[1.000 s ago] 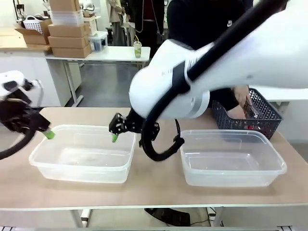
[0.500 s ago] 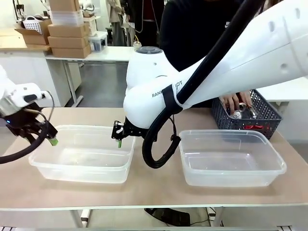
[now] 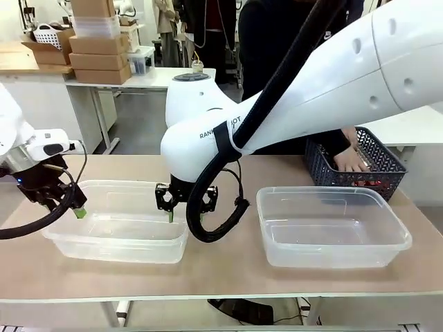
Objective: Sort the waste into each basket.
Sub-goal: Pick up the Organizing box on the left side of the table and lift it.
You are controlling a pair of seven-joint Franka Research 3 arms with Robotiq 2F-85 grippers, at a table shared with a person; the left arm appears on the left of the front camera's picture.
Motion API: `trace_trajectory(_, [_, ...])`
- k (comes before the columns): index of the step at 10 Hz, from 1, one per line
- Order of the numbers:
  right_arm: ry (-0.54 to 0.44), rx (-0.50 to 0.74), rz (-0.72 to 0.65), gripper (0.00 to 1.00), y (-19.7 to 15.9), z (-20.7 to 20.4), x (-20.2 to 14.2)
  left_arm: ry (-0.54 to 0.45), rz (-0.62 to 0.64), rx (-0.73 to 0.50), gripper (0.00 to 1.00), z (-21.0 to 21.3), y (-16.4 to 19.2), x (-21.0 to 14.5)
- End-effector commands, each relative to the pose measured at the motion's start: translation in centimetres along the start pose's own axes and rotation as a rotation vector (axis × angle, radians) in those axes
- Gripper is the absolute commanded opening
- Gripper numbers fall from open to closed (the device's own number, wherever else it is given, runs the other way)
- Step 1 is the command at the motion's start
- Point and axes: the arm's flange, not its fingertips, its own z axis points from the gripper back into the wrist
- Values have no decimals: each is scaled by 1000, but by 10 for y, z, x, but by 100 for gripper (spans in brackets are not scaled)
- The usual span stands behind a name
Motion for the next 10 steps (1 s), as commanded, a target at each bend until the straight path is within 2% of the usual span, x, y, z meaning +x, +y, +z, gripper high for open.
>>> trace_trajectory(1, [-11, -42, -43, 0, 7, 4, 1, -18, 2, 46, 40, -4, -1, -17])
trace_trajectory(2, [-8, -70, -62, 0, 5, 2, 2, -28, -5, 58, 0, -3, -3, -17])
trace_trajectory(3, [-9, -72, -66, 0, 5, 2, 2, -29, -6, 56, 25, -3, -3, -17])
trace_trajectory(4, [-14, -76, -77, 13, 3, 2, 2, -34, -8, 58, 0, -4, -4, -17])
trace_trajectory(5, [-19, -72, -93, 7, 2, 1, 3, -30, -8, 67, 11, -5, -4, -17])
trace_trajectory(6, [-27, -75, -99, 0, 2, 1, 3, -28, -13, 64, 0, -5, -5, -17])
trace_trajectory(10, [-33, -100, -83, 0, -8, 5, 3, -15, 14, 64, 0, 0, -3, -20])
